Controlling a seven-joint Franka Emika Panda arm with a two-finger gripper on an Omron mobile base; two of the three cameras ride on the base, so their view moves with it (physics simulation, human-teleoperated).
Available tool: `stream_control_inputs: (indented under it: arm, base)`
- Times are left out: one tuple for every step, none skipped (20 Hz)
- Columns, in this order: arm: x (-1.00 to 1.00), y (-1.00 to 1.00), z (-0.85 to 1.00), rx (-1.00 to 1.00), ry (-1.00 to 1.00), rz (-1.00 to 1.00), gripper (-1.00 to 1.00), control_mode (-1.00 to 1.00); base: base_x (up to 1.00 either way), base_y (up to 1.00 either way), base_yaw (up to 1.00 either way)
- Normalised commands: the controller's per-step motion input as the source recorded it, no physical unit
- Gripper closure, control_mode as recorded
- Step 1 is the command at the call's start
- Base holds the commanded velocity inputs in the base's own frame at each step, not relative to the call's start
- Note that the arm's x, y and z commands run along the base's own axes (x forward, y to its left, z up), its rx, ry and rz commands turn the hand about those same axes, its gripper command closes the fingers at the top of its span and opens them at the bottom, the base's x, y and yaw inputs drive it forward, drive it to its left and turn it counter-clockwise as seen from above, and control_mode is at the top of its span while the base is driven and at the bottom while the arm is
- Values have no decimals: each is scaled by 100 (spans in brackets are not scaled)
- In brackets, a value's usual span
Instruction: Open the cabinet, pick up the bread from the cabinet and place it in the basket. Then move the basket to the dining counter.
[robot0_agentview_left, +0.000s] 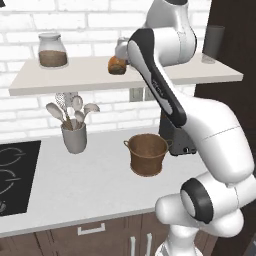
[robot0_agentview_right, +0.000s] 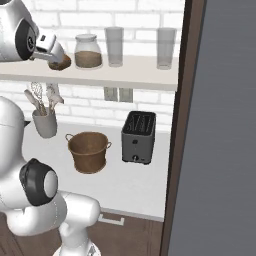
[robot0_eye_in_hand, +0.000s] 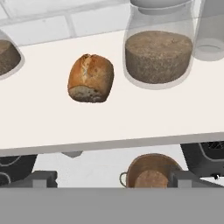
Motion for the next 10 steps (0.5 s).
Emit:
stream_control_inputs:
  arm:
    - [55, 5, 0, 0, 0, 0, -100, -100]
    - [54, 14, 0, 0, 0, 0, -100, -100]
    - [53, 14, 0, 0, 0, 0, -100, -100]
    - [55, 11, 0, 0, 0, 0, -100, -100]
    - [49, 6, 0, 0, 0, 0, -100, -100]
    - [57, 4, 0, 0, 2, 0, -100, -100]
    - [58, 10, 0, 0, 3, 0, -100, -100]
    - [53, 20, 0, 0, 2, 0, -100, -100]
    - [56, 32, 0, 0, 4, 0, -100, -100]
    - [50, 38, 0, 1, 3, 0, -100, -100]
  base:
    - [0, 0, 0]
    - [0, 0, 0]
    - [0, 0, 0]
    - [0, 0, 0]
    - [0, 0, 0]
    - [0, 0, 0]
    - [0, 0, 0]
    - [0, 0, 0]
    - [0, 0, 0]
    - [0, 0, 0]
